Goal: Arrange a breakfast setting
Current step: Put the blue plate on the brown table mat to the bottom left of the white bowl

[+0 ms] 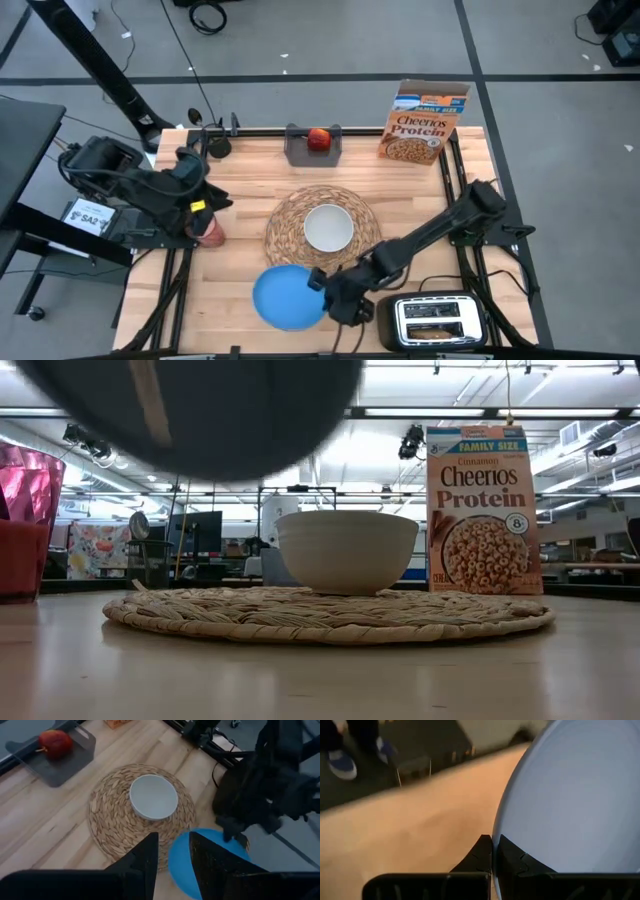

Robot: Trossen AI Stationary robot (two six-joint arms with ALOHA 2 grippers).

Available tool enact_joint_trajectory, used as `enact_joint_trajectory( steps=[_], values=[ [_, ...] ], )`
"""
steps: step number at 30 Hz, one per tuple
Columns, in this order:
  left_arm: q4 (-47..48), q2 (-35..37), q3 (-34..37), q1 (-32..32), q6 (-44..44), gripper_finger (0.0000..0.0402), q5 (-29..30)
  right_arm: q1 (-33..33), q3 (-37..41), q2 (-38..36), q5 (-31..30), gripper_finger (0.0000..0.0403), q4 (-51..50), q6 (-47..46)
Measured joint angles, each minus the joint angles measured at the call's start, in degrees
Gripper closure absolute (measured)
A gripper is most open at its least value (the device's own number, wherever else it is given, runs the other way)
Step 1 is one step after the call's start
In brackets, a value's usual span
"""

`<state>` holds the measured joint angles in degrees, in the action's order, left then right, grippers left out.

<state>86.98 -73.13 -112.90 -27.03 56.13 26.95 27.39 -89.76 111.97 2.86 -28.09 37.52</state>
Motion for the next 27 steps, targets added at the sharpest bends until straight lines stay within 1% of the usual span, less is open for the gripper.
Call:
enact_joint_trajectory(
  steps=[5,10,14,22,27],
  values=[
    [0.9,-0.5,0.0,0.1,-2.7,0.0285,1.5,-0.6,0.0,5.0,-7.4,0.0392,-2.8,-0.2],
    [3.1,-0.3,0.0,0.2,-3.8,0.0285,3.4,-1.8,0.0,8.1,-8.5,0.0391,-4.4,-0.9],
    [3.1,-0.3,0.0,0.2,-6.2,0.0285,3.5,-2.3,0.0,9.8,-11.9,0.0385,-4.2,-0.2],
    [3.0,-0.3,0.0,0.1,-8.9,0.0285,3.4,-3.7,0.0,10.5,-12.2,0.0376,-3.1,0.0],
    [3.0,-0.3,0.0,-0.8,-10.8,0.0285,1.8,-3.8,0.0,10.7,-12.0,0.035,-2.0,-0.1]
  ],
)
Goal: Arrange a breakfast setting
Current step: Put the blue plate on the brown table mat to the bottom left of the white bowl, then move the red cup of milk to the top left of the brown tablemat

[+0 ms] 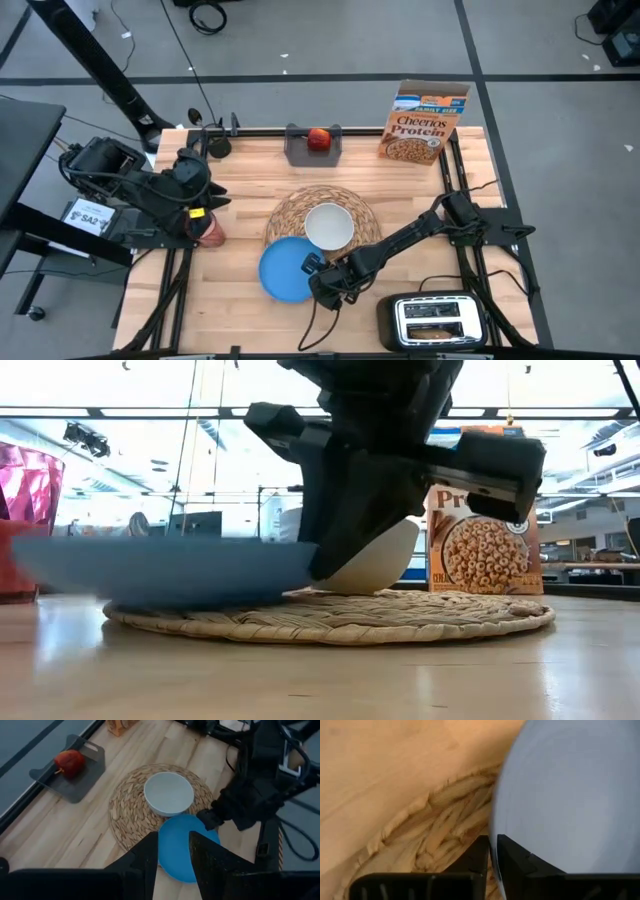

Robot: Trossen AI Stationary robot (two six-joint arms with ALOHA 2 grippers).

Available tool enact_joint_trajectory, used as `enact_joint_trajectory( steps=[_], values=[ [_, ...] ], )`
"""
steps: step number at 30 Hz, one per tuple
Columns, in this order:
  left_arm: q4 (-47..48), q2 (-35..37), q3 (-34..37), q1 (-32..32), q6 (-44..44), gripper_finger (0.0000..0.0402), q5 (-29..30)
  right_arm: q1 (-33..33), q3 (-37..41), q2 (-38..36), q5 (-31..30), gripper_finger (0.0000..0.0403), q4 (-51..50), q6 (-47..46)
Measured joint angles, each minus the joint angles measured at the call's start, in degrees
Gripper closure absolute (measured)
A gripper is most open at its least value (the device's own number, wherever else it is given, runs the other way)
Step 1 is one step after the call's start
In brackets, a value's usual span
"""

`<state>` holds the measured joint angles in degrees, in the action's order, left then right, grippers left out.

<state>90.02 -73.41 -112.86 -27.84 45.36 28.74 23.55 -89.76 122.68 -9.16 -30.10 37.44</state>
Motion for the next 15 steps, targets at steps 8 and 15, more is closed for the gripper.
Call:
enact_joint_trajectory(
  steps=[8,15],
  values=[
    [0.0,0.0,0.0,-2.4,0.0,0.0285,-0.1,1.1,-1.9,-3.2,-1.5,0.029,-0.8,-3.7],
    [0.0,0.0,0.0,-2.7,2.0,0.0285,0.1,-1.3,-2.9,-16.2,-3.7,0.0254,-10.2,-20.2]
  ],
)
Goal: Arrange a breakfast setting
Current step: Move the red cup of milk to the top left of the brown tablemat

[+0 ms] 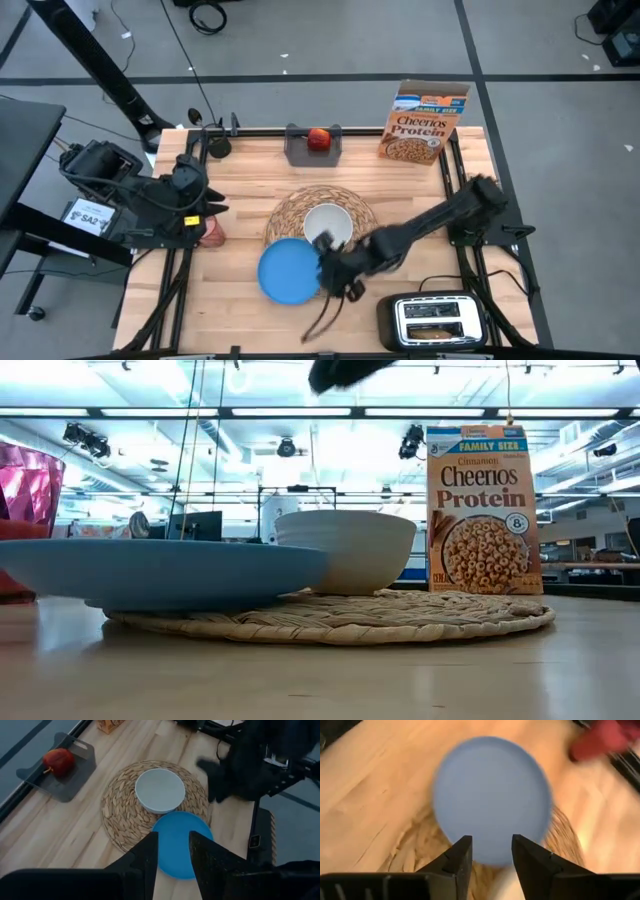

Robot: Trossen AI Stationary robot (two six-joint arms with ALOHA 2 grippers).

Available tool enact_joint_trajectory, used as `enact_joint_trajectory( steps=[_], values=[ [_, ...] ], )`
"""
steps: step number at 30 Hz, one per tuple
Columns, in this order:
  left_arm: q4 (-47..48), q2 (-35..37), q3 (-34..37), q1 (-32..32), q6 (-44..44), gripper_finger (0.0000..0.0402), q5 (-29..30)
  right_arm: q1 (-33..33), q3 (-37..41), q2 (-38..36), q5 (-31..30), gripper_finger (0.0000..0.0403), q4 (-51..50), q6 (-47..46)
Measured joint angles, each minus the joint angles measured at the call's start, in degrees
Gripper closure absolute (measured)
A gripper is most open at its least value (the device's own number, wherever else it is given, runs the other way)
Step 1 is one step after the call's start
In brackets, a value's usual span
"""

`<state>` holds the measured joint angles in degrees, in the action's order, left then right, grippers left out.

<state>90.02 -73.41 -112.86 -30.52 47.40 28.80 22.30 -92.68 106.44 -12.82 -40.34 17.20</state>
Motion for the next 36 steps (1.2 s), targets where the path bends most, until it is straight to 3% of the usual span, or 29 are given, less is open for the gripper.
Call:
enact_joint_trajectory(
  steps=[6,12,15,21,28,32,36],
  values=[
    [0.0,-0.6,0.1,0.0,2.3,0.0265,0.1,-5.5,4.0,-9.2,-1.4,0.0222,-7.4,-15.0],
    [-0.4,-0.4,5.4,0.2,7.7,0.0213,1.1,-13.6,17.8,-17.8,-2.8,0.0193,-9.3,-34.1],
    [-0.5,-0.4,9.7,0.2,11.1,0.0205,-0.3,-17.3,25.6,-19.9,-3.6,0.0192,-7.6,-38.8],
    [-3.3,-0.5,14.4,2.0,12.0,0.0205,-9.0,-22.2,35.0,-19.3,-2.1,0.0196,2.2,-43.0],
    [-0.3,-0.5,14.4,1.6,20.7,0.0205,-23.1,-24.6,37.1,-17.5,2.2,0.0197,10.7,-42.4],
    [-0.3,-0.4,15.7,0.4,23.3,0.0205,-23.8,-25.0,37.1,-17.8,1.1,0.0197,10.5,-40.8],
    [-0.1,0.2,20.2,0.5,24.4,0.0205,-20.5,-25.1,36.7,-20.8,0.4,0.0197,9.4,-37.7]
  ],
)
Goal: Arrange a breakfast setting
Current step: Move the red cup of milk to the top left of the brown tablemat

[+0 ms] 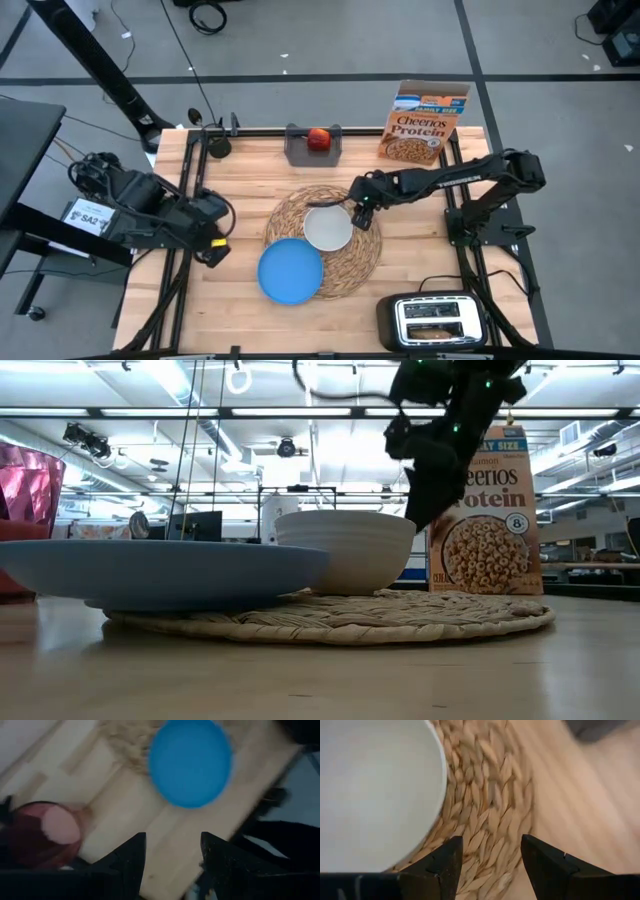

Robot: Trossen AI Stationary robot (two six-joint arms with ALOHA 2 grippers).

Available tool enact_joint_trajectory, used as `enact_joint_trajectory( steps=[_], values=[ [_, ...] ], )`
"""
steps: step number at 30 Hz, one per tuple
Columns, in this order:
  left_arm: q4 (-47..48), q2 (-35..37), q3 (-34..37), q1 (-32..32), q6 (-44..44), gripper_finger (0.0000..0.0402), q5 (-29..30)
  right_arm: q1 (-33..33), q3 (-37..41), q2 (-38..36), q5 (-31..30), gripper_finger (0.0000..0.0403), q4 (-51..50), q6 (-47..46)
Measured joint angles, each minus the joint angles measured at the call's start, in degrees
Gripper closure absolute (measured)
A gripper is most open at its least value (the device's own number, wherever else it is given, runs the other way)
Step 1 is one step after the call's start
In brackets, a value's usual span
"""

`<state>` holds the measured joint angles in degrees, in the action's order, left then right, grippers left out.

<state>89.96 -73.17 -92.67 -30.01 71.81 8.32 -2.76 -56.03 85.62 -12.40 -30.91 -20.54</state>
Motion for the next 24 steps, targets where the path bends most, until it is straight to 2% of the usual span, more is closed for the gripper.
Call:
enact_joint_trajectory(
  steps=[5,10,18,24],
  values=[
    [0.0,0.1,9.7,3.5,1.3,0.0205,-0.4,0.8,-1.5,-5.9,0.0,0.0197,-2.5,1.2],
    [0.1,0.2,19.1,10.2,3.3,0.0205,-1.9,2.3,-3.2,-12.7,0.0,0.0197,-3.4,1.2],
    [-0.1,0.2,27.9,19.0,1.3,0.0207,-7.3,4.6,-4.0,-20.6,-0.9,0.0197,-4.9,-0.8],
    [-3.3,0.2,33.9,23.1,-0.8,0.0237,-10.1,7.0,-4.0,-23.1,-1.2,0.0197,-5.3,0.6]
  ],
)
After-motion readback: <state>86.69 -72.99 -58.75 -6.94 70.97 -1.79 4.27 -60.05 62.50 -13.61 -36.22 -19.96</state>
